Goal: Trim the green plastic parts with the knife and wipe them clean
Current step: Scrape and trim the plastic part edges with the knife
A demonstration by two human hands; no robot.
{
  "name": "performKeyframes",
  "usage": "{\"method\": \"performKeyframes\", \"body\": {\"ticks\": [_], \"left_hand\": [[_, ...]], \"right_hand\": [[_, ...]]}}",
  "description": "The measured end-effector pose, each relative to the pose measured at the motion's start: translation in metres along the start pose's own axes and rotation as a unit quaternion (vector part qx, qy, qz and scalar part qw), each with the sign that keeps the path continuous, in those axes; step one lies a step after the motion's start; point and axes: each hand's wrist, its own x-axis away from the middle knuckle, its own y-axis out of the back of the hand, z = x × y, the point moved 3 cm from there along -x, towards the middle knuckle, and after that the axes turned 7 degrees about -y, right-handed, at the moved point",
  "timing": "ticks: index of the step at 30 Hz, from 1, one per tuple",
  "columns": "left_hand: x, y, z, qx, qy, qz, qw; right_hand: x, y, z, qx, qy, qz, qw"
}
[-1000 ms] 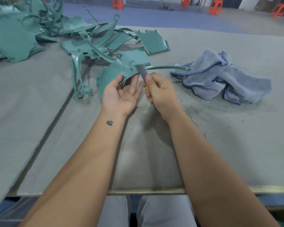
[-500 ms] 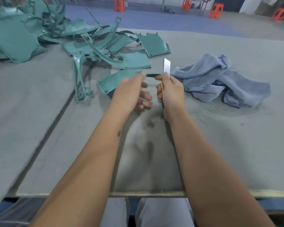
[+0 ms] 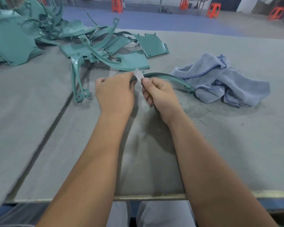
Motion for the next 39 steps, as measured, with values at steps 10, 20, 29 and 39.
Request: {"method": "performKeyframes", "body": {"ticks": [10, 20, 29, 39], "left_hand": [[0.002, -0.002, -0.006, -0.009, -0.015, 0.013, 1.0], [0.006, 0.023, 0.008, 0.088, -0.021, 0.111, 0.99], [-0.013, 0.005, 0.014, 0.333, 0.073, 0.355, 0.871], [-0.024, -0.021, 0.007, 0.314, -0.028, 0.246, 0.917]], "right_hand": [[-0.007, 0.015, -0.008, -0.11, -0.042, -0.072, 0.99], [-0.016, 0.022, -0.015, -0.179, -0.075, -0.089, 0.977], [-0.018, 0.02, -0.01, -0.152, -0.127, -0.064, 0.978], [-0.02, 0.015, -0.006, -0.137, -0.094, -0.039, 0.985]]}}
